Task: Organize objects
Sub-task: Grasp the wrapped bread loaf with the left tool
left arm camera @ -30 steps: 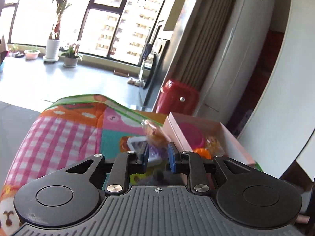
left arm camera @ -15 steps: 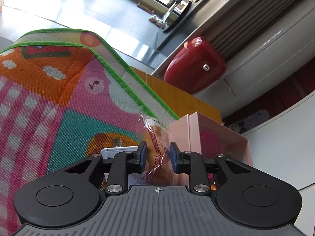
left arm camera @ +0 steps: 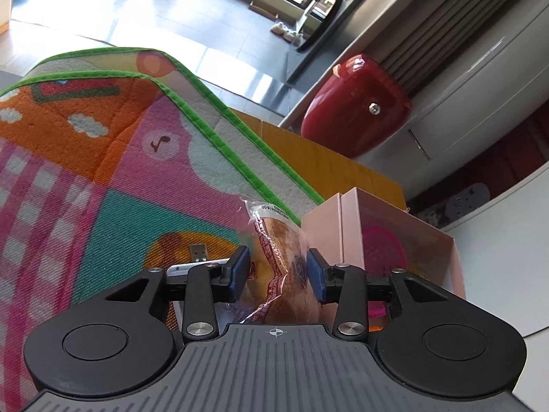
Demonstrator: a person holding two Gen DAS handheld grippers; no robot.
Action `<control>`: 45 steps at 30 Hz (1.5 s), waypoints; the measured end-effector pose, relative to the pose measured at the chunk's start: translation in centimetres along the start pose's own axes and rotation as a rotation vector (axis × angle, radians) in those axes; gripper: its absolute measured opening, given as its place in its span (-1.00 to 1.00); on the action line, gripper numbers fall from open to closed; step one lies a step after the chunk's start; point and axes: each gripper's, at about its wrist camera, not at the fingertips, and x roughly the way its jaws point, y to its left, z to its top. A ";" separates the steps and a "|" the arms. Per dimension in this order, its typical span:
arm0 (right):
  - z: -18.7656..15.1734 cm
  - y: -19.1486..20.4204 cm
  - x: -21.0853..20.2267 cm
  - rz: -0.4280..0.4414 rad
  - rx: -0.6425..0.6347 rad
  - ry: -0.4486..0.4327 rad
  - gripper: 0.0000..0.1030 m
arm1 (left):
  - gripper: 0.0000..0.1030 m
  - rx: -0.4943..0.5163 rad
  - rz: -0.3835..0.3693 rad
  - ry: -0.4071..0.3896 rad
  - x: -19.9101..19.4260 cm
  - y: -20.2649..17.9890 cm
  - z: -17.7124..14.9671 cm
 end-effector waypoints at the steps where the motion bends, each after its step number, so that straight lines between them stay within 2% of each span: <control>1: 0.0 0.0 0.0 0.000 0.003 -0.002 1.00 | -0.25 -0.023 -0.009 0.009 -0.1 0.3 0.0; 6: -0.1 -0.3 -0.2 -0.001 0.014 -0.002 1.00 | -0.32 -0.070 -0.080 -0.015 -2.8 2.6 -0.8; 14: 0.1 -0.3 0.1 -0.012 0.012 0.021 1.00 | -0.33 -0.084 -0.167 -0.124 -11.9 7.7 -4.1; 22: 0.3 0.6 0.8 -0.075 -0.027 0.065 1.00 | -0.33 -0.045 -0.172 -0.138 -17.2 11.7 -11.3; 27: 0.9 2.5 -0.1 -0.030 -0.088 0.094 1.00 | -0.32 -0.014 -0.153 -0.186 -18.7 13.1 -14.3; 37: 6.7 9.1 -1.8 0.090 -0.212 0.053 1.00 | -0.32 0.081 -0.110 -0.248 -17.6 14.1 -17.3; 41: 11.7 12.2 -0.1 0.127 -0.252 0.074 1.00 | -0.32 0.067 -0.136 -0.281 -17.0 14.8 -17.5; 45: 16.6 14.5 4.1 0.134 -0.253 0.139 1.00 | -0.30 0.085 -0.155 -0.322 -16.7 15.1 -18.2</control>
